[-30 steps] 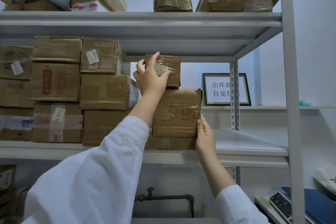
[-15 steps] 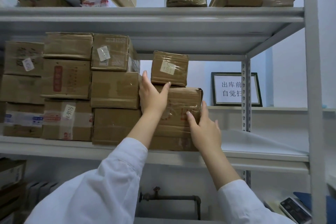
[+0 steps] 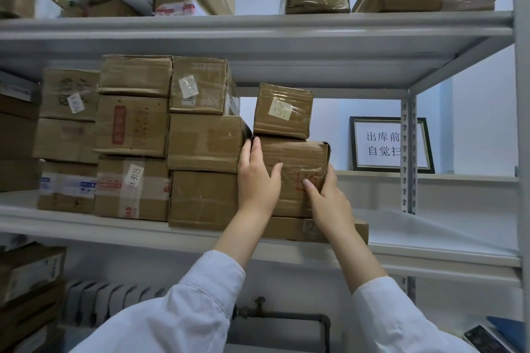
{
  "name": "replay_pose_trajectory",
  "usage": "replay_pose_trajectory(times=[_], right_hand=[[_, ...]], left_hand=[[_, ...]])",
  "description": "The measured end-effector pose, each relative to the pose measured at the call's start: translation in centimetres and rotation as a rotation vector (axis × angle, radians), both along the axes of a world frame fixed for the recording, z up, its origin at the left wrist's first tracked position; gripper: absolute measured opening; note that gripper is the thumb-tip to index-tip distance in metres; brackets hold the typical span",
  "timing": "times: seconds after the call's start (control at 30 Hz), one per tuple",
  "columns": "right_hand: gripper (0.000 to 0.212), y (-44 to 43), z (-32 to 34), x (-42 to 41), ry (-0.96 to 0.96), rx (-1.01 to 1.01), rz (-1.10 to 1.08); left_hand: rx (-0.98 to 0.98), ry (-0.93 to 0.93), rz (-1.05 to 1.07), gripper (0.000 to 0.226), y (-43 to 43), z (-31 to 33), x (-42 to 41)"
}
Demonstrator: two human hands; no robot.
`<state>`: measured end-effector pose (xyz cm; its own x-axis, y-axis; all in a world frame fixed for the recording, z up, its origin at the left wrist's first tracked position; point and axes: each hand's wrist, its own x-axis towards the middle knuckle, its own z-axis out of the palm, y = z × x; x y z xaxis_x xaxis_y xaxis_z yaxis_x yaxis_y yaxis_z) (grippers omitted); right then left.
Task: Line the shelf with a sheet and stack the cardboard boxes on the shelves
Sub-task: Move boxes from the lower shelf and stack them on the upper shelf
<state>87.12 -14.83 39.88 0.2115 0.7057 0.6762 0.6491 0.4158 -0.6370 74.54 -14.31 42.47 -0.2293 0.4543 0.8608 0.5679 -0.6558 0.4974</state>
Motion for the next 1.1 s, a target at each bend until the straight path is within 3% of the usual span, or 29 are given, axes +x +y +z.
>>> replay_pose_trajectory(times=[0.2, 0.37, 0.5, 0.6, 0.77, 0.97, 1.1], right_hand=[[0.061, 0.2, 0.0, 0.4, 0.018, -0.010, 0.029], [0.075, -0.2, 1.3, 0.2, 0.148, 0.075, -0.012], [0.068, -0.6, 4.3, -0.3, 0.046, 0.163, -0.042], [0.058, -0.7, 6.2, -0.9, -0.071, 0.144, -0.072], [0.047, -0.9, 6.9, -1.6, 0.014, 0.165, 0.080], [0.050, -0.5, 6.0, -1.4, -0.049, 0.208, 0.124], [0.052, -1.1, 5.4, -0.7, 0.047, 0.213, 0.220]], left_hand=[[0.004, -0.025, -0.031, 0.062, 0.0, -0.5, 0.2], [0.023, -0.062, -0.070, 0.065, -0.4, 0.2, 0.2], [0.038, -0.020, -0.119, 0.064, -0.6, 1.9, 0.1], [-0.057, -0.033, -0.183, 0.061, -0.7, 2.9, 0.1], [-0.141, -0.038, -0.182, 0.061, -0.8, 3.5, -0.1], [-0.150, -0.032, -0.152, 0.066, -1.0, 3.0, 0.2], [-0.122, -0.051, -0.130, 0.066, -1.4, 2.2, 0.8]])
